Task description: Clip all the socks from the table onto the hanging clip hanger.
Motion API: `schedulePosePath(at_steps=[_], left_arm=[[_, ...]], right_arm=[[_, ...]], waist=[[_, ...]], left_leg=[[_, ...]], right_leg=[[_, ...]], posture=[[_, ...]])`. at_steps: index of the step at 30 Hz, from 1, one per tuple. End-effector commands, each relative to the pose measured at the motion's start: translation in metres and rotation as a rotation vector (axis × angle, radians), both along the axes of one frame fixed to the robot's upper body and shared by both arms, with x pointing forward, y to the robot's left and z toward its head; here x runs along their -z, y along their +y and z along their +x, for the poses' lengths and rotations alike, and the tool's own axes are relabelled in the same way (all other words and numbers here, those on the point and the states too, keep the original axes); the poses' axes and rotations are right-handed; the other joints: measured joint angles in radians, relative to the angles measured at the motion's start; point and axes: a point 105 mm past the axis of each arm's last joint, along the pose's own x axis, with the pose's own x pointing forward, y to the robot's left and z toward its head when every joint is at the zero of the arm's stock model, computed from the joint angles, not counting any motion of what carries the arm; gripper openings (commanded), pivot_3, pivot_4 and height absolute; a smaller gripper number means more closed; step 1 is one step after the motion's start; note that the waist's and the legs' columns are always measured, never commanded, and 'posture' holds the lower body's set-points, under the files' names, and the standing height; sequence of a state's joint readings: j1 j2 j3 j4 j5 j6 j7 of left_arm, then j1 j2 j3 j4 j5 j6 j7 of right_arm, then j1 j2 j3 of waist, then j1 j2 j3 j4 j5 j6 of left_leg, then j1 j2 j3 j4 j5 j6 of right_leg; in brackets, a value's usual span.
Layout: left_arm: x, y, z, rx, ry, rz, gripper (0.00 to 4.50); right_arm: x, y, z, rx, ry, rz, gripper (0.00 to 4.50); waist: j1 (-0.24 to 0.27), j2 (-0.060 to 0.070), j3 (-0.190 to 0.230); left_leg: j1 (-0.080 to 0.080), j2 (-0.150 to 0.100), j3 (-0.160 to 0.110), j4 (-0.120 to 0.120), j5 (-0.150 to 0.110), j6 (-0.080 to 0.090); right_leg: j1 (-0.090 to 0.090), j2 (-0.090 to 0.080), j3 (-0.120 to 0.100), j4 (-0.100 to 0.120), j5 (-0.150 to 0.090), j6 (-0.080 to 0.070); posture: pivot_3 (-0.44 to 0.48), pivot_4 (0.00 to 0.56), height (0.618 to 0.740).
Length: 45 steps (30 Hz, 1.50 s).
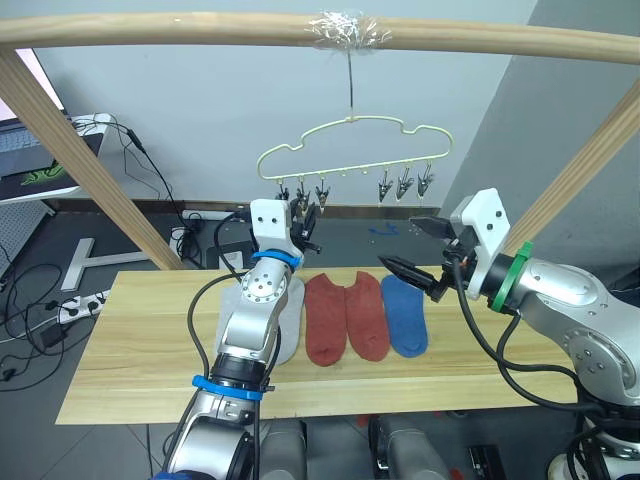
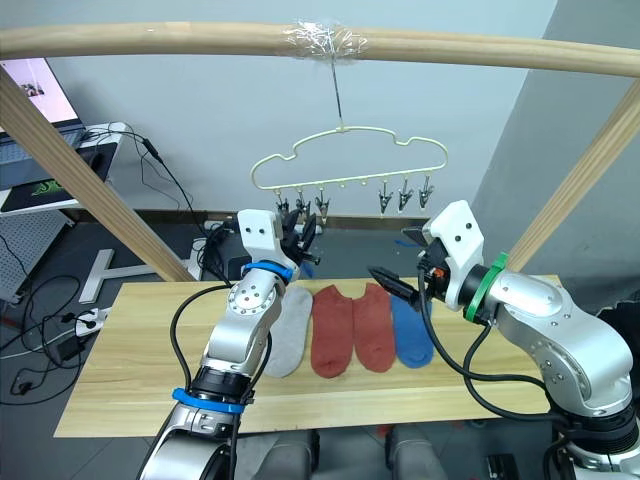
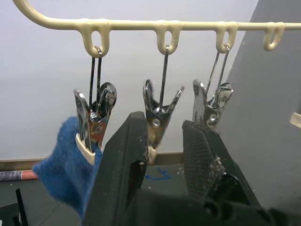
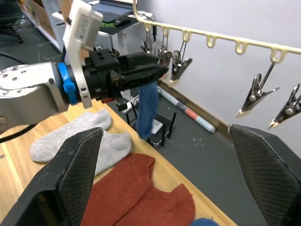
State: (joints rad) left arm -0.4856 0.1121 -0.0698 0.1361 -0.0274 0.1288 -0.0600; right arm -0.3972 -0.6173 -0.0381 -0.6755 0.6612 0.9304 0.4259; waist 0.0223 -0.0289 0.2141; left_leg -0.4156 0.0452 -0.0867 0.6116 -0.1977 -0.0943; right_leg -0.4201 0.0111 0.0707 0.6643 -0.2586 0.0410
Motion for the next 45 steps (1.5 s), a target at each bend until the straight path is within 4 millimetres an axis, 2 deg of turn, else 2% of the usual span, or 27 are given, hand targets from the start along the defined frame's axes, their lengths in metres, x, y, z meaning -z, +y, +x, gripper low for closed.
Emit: schedulePosePath(at_steps=[1, 12, 20, 41, 45], left_arm=[[-0.012, -0.001, 0.001, 0.004, -0.046, -0.004, 1.46], [-0.023, -0.004, 0.017, -0.01, -0.073, -0.023, 1.46], [-0.032, -0.007, 0.017, -0.014, -0.098, -0.038, 1.46], [-0.036, -0.006, 0.018, -0.041, -0.111, -0.033, 1.46], [-0.038, -0.006, 0.017, -0.035, -0.122, -0.032, 0.69]], right_arm=[[-0.016, 0.001, -0.004, -0.007, -0.064, 0.016, 4.5], [-0.017, -0.001, -0.003, -0.003, -0.062, 0.013, 4.5], [-0.016, -0.002, -0.001, -0.001, -0.055, 0.018, 4.5], [-0.019, -0.002, 0.001, 0.004, -0.056, 0.027, 4.5], [-0.018, -0.002, 0.001, 0.004, -0.053, 0.029, 4.5]], waist=[[0.0, 0.0, 0.0], [0.0, 0.0, 0.0], [0.0, 0.0, 0.0], [0.0, 0.0, 0.0], [0.0, 0.0, 0.0]], left_leg=[[0.0, 0.0, 0.0, 0.0, 0.0, 0.0], [0.0, 0.0, 0.0, 0.001, 0.0, 0.0], [0.0, 0.0, 0.0, 0.001, 0.0, 0.0], [0.0, 0.0, 0.0, 0.001, 0.0, 0.0], [0.0, 0.0, 0.0, 0.001, 0.0, 0.0]], right_leg=[[0.0, 0.0, 0.0, 0.0, 0.0, 0.0], [0.0, 0.0, 0.0, 0.0, 0.001, -0.001], [0.0, 0.0, 0.0, 0.001, 0.001, -0.001], [0.0, 0.0, 0.0, 0.001, 0.002, -0.002], [0.0, 0.0, 0.0, 0.002, 0.002, -0.002]], posture=[[0.066, 0.171, 0.74], [0.064, 0.178, 0.74], [0.065, 0.181, 0.74], [0.07, 0.188, 0.74], [0.067, 0.189, 0.74]])
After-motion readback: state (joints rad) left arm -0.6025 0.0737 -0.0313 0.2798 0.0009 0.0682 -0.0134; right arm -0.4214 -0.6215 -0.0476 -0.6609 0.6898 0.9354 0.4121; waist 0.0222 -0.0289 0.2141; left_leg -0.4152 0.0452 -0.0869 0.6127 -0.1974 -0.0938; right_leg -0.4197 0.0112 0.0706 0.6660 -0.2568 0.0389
